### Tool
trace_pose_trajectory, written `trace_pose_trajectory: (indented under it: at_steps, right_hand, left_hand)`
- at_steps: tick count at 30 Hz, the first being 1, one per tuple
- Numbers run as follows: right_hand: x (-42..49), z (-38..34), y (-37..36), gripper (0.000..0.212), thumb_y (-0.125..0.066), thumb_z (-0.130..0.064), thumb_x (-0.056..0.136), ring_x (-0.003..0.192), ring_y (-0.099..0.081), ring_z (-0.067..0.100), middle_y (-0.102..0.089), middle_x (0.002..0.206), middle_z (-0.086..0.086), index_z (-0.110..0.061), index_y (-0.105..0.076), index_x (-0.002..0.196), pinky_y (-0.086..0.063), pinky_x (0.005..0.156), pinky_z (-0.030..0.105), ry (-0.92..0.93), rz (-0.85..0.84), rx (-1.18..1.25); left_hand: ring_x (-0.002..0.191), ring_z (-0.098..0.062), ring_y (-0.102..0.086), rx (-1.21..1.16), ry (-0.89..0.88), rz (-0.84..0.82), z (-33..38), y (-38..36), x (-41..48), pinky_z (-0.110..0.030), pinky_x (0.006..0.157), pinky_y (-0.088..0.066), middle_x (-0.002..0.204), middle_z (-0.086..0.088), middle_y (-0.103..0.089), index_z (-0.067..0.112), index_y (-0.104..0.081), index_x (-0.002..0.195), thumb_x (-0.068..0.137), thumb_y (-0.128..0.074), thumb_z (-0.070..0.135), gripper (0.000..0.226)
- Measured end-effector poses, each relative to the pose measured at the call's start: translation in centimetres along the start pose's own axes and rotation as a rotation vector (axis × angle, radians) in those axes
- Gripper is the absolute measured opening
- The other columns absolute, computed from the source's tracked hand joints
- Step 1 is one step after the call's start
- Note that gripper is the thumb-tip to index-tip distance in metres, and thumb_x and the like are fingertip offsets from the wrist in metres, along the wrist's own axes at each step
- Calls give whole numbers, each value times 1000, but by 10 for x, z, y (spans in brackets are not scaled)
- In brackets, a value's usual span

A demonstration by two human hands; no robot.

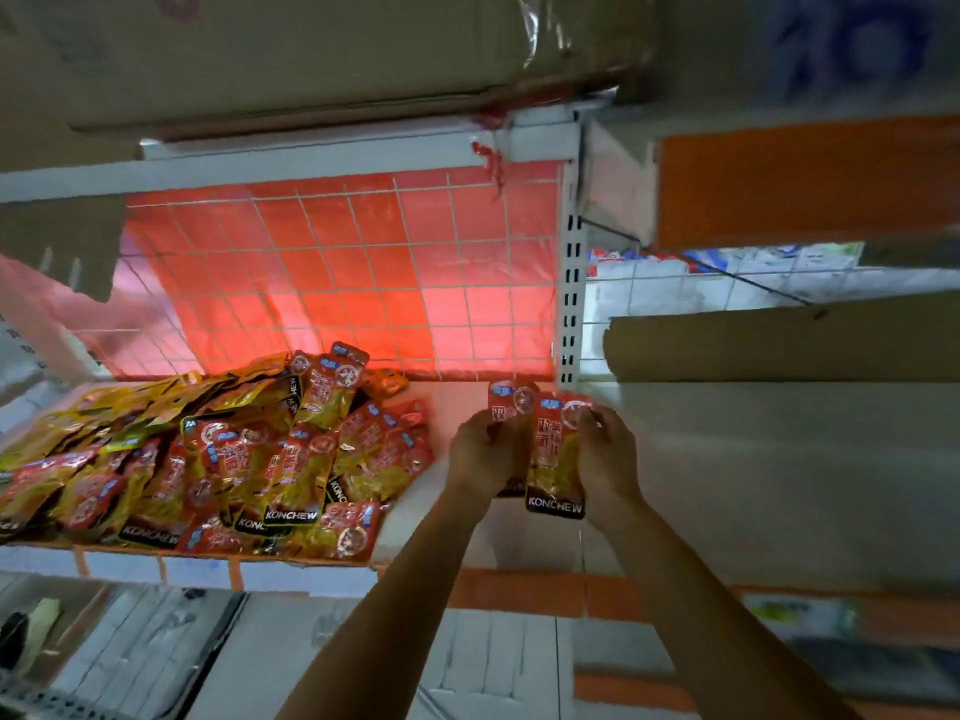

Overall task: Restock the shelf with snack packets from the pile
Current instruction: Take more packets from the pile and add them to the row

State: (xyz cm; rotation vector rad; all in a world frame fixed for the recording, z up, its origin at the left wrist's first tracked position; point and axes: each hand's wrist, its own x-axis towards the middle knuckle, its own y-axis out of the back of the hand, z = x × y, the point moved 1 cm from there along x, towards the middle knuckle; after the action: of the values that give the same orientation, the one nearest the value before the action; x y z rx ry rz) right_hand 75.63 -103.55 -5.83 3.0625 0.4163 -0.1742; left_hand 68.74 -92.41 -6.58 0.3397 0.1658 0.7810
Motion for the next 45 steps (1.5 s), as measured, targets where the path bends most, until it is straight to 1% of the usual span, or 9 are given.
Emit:
trace_pose_trajectory:
  at_steps: [3, 6, 13, 23, 28, 31, 35, 39, 45]
  right_hand:
    - [2, -2, 40, 17, -57, -29, 93, 96, -65, 28, -66, 110, 11, -17, -58, 104, -53, 89, 50, -50, 16, 39]
    - [2, -7, 85, 13, -63, -14, 85, 87, -68, 20, -70, 99, 5, -26, -63, 89, -56, 83, 42, -8, 7, 33]
    - [7, -11, 217, 44, -62, 2, 76, 95, -66, 27, -68, 105, 10, -12, -60, 117, -54, 88, 47, 55, 152, -26]
    - [15, -1, 396, 58, -58, -3, 81, 110, -58, 24, -60, 122, 5, -25, -47, 134, -50, 93, 44, 98, 341, -138]
    - [16, 9, 472, 49, -55, -4, 82, 96, -59, 20, -61, 113, 4, -22, -47, 127, -51, 80, 33, 73, 436, -137]
    - [20, 15, 510, 38, -59, -10, 81, 89, -59, 22, -63, 106, 8, -15, -50, 118, -49, 69, 29, 26, 497, -148]
    - [30, 16, 551, 30, -57, -5, 82, 92, -61, 24, -62, 104, 8, -12, -51, 110, -55, 77, 41, 29, 535, -175]
    - [47, 13, 590, 40, -52, 2, 82, 84, -57, 15, -60, 98, 2, -14, -53, 118, -43, 57, 19, 72, 623, -178]
    - [92, 5, 640, 47, -52, 0, 82, 100, -61, 26, -64, 111, 8, -17, -53, 126, -52, 88, 46, 36, 690, -197]
  left_hand:
    - [82, -13, -65, -61, 12, -87, 19, -37, -11, -33, 83, -55, 100, -3, -71, 28, -63, 82, 95, -55, 28, 15]
    - [86, -21, -68, -65, 24, -147, 41, -78, -21, -41, 88, -55, 101, -8, -72, 27, -65, 79, 94, -55, 24, 18]
    - [94, -27, -67, -15, -38, -271, 90, -193, -62, -45, 92, -52, 102, -10, -71, 11, -71, 104, 94, -57, 27, 23]
    - [91, -21, -68, -87, -42, -415, 147, -341, -134, -47, 91, -54, 98, -4, -71, 20, -67, 97, 94, -57, 35, 18]
    - [102, -28, -65, -171, -2, -471, 171, -408, -165, -49, 93, -52, 112, -10, -67, 12, -60, 119, 95, -57, 29, 30]
    - [97, -27, -67, -164, 9, -541, 181, -443, -177, -47, 92, -53, 107, -12, -68, 11, -62, 112, 97, -53, 26, 23]
    - [92, -22, -68, -108, -57, -582, 198, -485, -182, -44, 90, -54, 102, -9, -70, 16, -64, 105, 96, -53, 24, 16]
    - [91, -23, -68, -109, -81, -628, 218, -529, -181, -48, 89, -55, 97, -6, -70, 25, -64, 95, 94, -56, 24, 8]
    - [93, -22, -68, -146, -68, -660, 242, -594, -158, -46, 89, -55, 98, -5, -71, 22, -67, 97, 90, -64, 24, 8]
